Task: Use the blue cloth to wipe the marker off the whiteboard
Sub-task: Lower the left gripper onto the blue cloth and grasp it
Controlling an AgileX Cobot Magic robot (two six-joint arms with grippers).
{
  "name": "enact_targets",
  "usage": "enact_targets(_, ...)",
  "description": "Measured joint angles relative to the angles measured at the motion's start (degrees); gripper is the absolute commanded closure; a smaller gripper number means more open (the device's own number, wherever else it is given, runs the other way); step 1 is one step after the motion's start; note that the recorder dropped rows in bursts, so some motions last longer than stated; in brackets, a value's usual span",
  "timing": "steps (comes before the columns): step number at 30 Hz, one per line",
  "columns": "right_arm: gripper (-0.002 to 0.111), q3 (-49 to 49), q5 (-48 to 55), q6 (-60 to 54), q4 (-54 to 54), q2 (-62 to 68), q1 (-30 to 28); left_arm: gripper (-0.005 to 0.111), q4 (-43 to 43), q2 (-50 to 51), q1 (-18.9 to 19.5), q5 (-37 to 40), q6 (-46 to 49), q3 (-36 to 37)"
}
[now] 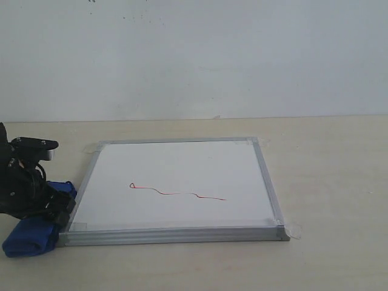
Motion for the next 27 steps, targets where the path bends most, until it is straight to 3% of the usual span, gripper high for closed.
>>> enact_targets(10,0.108,0.0,0.0,0.0,0.0,0.0,0.0,0.035,-0.2,1.4,0.0,-1.4,-0.2,-0.8)
enact_targets(13,0.108,0.0,0.0,0.0,0.0,0.0,0.0,0.046,-0.2,1.7,0.0,-1.9,-0.3,-0.9)
enact_targets(23,0.108,0.0,0.0,0.0,0.0,0.0,0.0,0.101,0.8,2.4,0.0,-2.7,-0.3,-0.9)
enact_targets(27,0.108,0.0,0.0,0.0,0.0,0.0,0.0,0.103,1.0,2.2,0.0,-2.7,-0.2,-0.9)
